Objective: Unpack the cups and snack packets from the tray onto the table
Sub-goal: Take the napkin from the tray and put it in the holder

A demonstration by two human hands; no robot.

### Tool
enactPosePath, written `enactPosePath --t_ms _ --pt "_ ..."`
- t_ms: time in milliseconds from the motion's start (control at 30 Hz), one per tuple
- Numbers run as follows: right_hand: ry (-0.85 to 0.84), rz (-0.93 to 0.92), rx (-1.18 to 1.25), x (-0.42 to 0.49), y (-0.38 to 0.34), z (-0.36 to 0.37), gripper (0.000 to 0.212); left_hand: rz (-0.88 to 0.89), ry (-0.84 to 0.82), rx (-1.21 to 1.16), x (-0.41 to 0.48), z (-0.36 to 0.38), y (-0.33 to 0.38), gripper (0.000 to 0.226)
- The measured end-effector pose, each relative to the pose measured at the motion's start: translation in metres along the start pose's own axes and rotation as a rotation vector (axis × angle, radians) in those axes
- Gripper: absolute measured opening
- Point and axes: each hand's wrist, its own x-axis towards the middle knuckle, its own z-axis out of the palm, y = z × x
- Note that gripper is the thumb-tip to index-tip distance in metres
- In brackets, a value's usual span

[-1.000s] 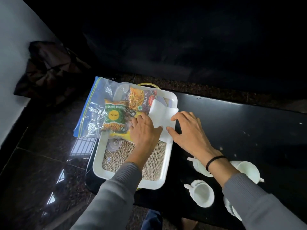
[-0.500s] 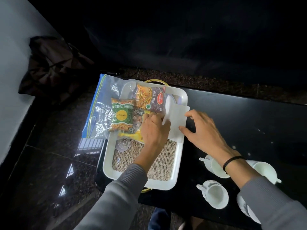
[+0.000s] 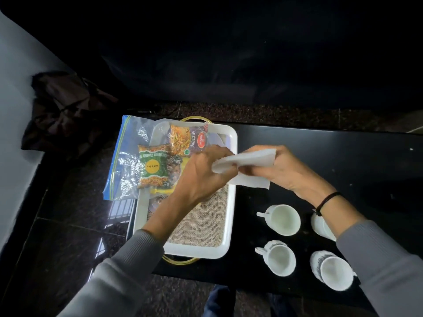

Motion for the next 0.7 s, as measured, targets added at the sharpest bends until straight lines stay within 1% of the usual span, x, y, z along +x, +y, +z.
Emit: enactPosePath --t_ms 33,133,167,200,333,467,567,633,700 --pt "0.017 0.001 0.071 -0.007 0.004 -0.006 0.024 -0.092 0.003 -0.137 0.0 0.005 0.005 0.014" --pt "0.074 0.067 0.205 -0.031 0.019 -0.027 0.03 -0.358 -0.018 -0.685 -0.004 0.027 0.02 0.035" --pt "0.075 0.085 0.244 -0.04 0.024 -0.036 0.032 -0.414 -0.034 -0.793 -0.006 0.036 0.026 0.039" --pt "0.078 0.104 0.288 -0.049 0.028 -0.044 0.033 -0.459 -0.054 -0.833 -0.008 0.045 0.033 0.038" --pt "0.141 0.187 0.433 -0.084 0.044 -0.074 0.034 -0.57 -0.093 -0.855 -0.015 0.079 0.058 0.027" --pt "0.162 0.196 0.563 -0.12 0.064 -0.105 0.034 -0.572 -0.167 -0.797 -0.012 0.11 0.093 0.025" --pt "0.238 0.217 0.633 -0.142 0.077 -0.127 0.03 -0.579 -0.189 -0.75 -0.004 0.129 0.119 0.024" --pt "0.295 0.223 0.664 -0.157 0.085 -0.143 0.028 -0.603 -0.252 -0.729 0.003 0.143 0.136 0.024" --pt "0.431 0.241 0.668 -0.177 0.094 -0.168 0.023 -0.615 -0.323 -0.662 0.012 0.165 0.159 0.025"
